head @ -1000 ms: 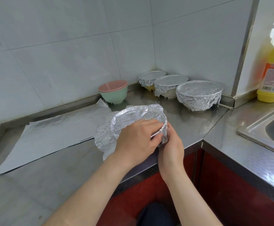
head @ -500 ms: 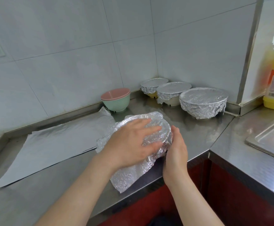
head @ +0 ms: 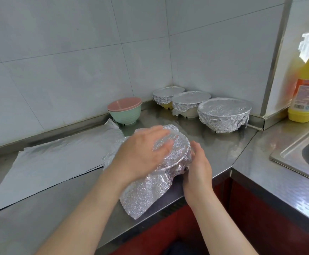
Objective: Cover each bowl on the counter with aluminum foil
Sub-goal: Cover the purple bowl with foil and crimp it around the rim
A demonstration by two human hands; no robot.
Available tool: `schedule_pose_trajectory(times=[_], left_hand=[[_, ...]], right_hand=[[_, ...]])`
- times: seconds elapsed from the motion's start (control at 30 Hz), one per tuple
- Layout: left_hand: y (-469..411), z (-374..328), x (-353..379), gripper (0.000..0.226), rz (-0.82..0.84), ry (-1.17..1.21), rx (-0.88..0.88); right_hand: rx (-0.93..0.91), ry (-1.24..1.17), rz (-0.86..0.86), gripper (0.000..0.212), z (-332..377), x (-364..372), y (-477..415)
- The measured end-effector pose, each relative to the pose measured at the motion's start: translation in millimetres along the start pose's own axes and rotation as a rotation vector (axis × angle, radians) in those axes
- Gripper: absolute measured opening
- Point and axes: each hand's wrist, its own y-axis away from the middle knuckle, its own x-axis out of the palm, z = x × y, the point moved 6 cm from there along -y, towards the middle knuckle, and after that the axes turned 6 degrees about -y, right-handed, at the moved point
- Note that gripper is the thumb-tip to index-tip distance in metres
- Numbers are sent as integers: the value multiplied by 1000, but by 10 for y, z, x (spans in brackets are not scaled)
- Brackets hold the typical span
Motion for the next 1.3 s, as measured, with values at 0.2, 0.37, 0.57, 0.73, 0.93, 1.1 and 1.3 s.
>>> schedule_pose_trajectory(times=[0.2, 0.37, 0.57, 0.73, 0.93, 1.1, 1.3], left_hand=[[-384, 45, 266, 56, 210, -249, -145], [-597, -97, 478, 59, 286, -302, -76], [-591, -83, 544, 53, 285, -245, -67], [-563, -121, 543, 49, 261, -251, -55], [-570, -106, 520, 50, 285, -226, -91], [-445, 190, 65, 52, 5, -175, -232], [-147, 623, 162, 52, 64, 173, -247]], right_hand=[[-32, 54, 1, 62, 140, 111, 38], [-47, 32, 9, 62, 60, 65, -52], [-58, -10, -44, 50, 4, 93, -11], [-51, -20, -85, 41, 57, 87, 65], [-25, 46, -12, 79, 1, 156, 20], [-70, 91, -33, 55, 109, 95, 6], [-40, 82, -1, 55, 99, 184, 5]])
